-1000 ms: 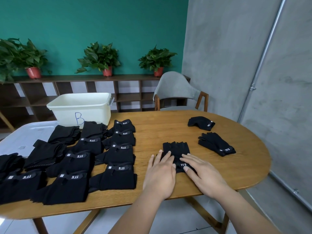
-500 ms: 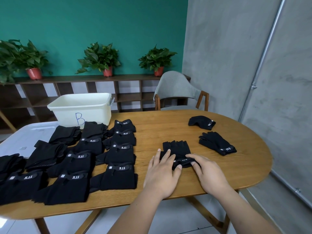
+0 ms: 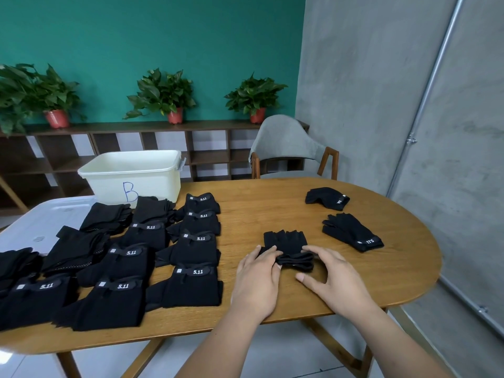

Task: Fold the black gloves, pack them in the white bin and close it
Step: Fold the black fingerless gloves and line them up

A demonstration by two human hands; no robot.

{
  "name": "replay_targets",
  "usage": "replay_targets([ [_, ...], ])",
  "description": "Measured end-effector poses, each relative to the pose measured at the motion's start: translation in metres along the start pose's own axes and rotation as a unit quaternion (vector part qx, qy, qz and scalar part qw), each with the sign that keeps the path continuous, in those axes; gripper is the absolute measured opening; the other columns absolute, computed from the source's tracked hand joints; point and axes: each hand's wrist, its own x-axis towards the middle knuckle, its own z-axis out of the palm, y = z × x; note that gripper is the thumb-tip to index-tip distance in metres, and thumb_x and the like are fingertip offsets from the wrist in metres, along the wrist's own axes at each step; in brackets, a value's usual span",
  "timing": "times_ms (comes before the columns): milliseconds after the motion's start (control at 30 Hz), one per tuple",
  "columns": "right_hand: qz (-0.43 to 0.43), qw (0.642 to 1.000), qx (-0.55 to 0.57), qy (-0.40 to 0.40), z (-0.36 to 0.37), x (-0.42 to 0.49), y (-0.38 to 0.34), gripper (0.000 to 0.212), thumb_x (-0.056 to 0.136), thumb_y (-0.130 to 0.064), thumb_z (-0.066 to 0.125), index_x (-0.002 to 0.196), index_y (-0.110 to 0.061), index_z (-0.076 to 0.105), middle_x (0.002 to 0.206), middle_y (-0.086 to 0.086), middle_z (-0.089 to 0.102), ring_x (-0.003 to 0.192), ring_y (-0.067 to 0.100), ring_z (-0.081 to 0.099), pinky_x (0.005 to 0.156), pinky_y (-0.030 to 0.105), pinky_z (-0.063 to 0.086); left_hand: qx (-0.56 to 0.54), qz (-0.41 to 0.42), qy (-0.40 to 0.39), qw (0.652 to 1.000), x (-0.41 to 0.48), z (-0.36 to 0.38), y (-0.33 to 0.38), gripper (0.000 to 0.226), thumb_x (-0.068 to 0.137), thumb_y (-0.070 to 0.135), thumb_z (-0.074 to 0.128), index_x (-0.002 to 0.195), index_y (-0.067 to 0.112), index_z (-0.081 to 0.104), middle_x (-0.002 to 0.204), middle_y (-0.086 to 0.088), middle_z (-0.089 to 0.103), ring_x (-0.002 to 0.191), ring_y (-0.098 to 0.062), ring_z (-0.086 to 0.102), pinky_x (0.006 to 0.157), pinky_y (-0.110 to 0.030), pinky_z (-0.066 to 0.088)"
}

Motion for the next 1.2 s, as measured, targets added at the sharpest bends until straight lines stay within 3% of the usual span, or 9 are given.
replay_targets([
  [167,0.007,0.998,0.043,0.053,-0.002,0.001,0.002,0.029,0.099,-0.042,0.067,0.126,-0.046,0.06,0.118,-0.024,0.067,0.107,-0.002,0.063,0.091,0.024,0.052,-0.026,0.006,0.005,1.0,-0.004,-0.006,0.003,0.046,0.11,0.053,0.039,0.154,0.042,0.047,0.162,0.025,0.039,0.151,-0.006,0.029,0.128,-0.039,0.02],
  [267,0.006,0.991,0.114,0.071,-0.008,-0.003,0.0,0.023,0.101,-0.037,0.066,0.122,-0.046,0.06,0.112,-0.027,0.07,0.107,-0.007,0.064,0.091,0.024,0.052,-0.013,0.005,0.002,1.0,-0.007,-0.01,0.007,0.048,0.105,0.051,0.048,0.152,0.038,0.049,0.154,0.022,0.047,0.144,-0.007,0.034,0.123,-0.035,0.027],
  [433,0.002,0.987,0.144,0.074,-0.01,-0.006,-0.004,0.026,0.1,-0.035,0.067,0.124,-0.044,0.06,0.111,-0.033,0.069,0.103,-0.007,0.066,0.087,0.018,0.05,-0.004,0.018,0.024,1.0,-0.006,-0.006,0.004,0.041,0.106,0.051,0.05,0.141,0.034,0.062,0.146,0.024,0.054,0.137,-0.006,0.037,0.117,-0.033,0.033],
  [600,0.015,0.984,0.163,0.075,-0.011,-0.005,-0.006,0.024,0.1,-0.036,0.067,0.123,-0.04,0.061,0.097,-0.025,0.072,0.096,-0.002,0.067,0.081,0.014,0.05,-0.054,0.003,0.022,0.998,-0.006,-0.004,-0.001,0.035,0.103,0.055,0.055,0.13,0.037,0.069,0.133,0.024,0.056,0.127,-0.006,0.04,0.111,-0.031,0.035],
  [733,0.05,0.977,0.191,0.074,-0.014,-0.004,-0.007,0.022,0.096,-0.036,0.072,0.115,-0.043,0.062,0.081,-0.013,0.074,0.079,0.002,0.07,0.077,0.023,0.054,-0.081,-0.06,0.009,0.995,-0.006,-0.006,0.001,0.036,0.101,0.06,0.057,0.129,0.041,0.069,0.122,0.015,0.049,0.118,-0.012,0.038,0.106,-0.03,0.036],
  [833,0.077,0.974,0.2,0.07,-0.014,0.0,-0.005,0.029,0.094,-0.037,0.076,0.12,-0.035,0.064,0.076,-0.01,0.075,0.077,0.002,0.072,0.081,0.029,0.057,-0.11,-0.073,0.019,0.991,-0.005,-0.004,0.001,0.027,0.095,0.063,0.061,0.114,0.047,0.072,0.115,0.016,0.061,0.117,-0.014,0.048,0.102,-0.032,0.041],
  [933,0.094,0.971,0.208,0.07,-0.013,0.001,-0.004,0.034,0.091,-0.036,0.08,0.12,-0.033,0.064,0.072,-0.008,0.075,0.073,0.004,0.072,0.083,0.033,0.058,-0.131,-0.077,0.049,0.987,-0.002,-0.001,-0.002,0.018,0.089,0.066,0.063,0.099,0.052,0.067,0.095,0.019,0.066,0.103,-0.01,0.057,0.096,-0.036,0.049],
  [1067,0.1,0.978,0.161,0.091,-0.01,0.003,-0.005,0.034,0.087,-0.04,0.083,0.116,-0.036,0.066,0.07,-0.013,0.073,0.069,0.0,0.069,0.08,0.033,0.057,-0.12,-0.072,0.065,0.988,-0.002,-0.003,0.002,0.019,0.091,0.058,0.067,0.105,0.051,0.055,0.089,0.019,0.065,0.1,-0.004,0.052,0.092,-0.029,0.04],
  [1200,0.093,0.985,0.087,0.118,-0.003,0.004,-0.003,0.033,0.086,-0.042,0.083,0.114,-0.037,0.066,0.068,-0.014,0.067,0.067,0.0,0.065,0.069,0.025,0.052,-0.091,-0.047,0.066,0.993,-0.004,-0.004,0.006,0.024,0.095,0.047,0.067,0.106,0.048,0.046,0.089,0.019,0.059,0.099,-0.002,0.048,0.094,-0.031,0.039],
])
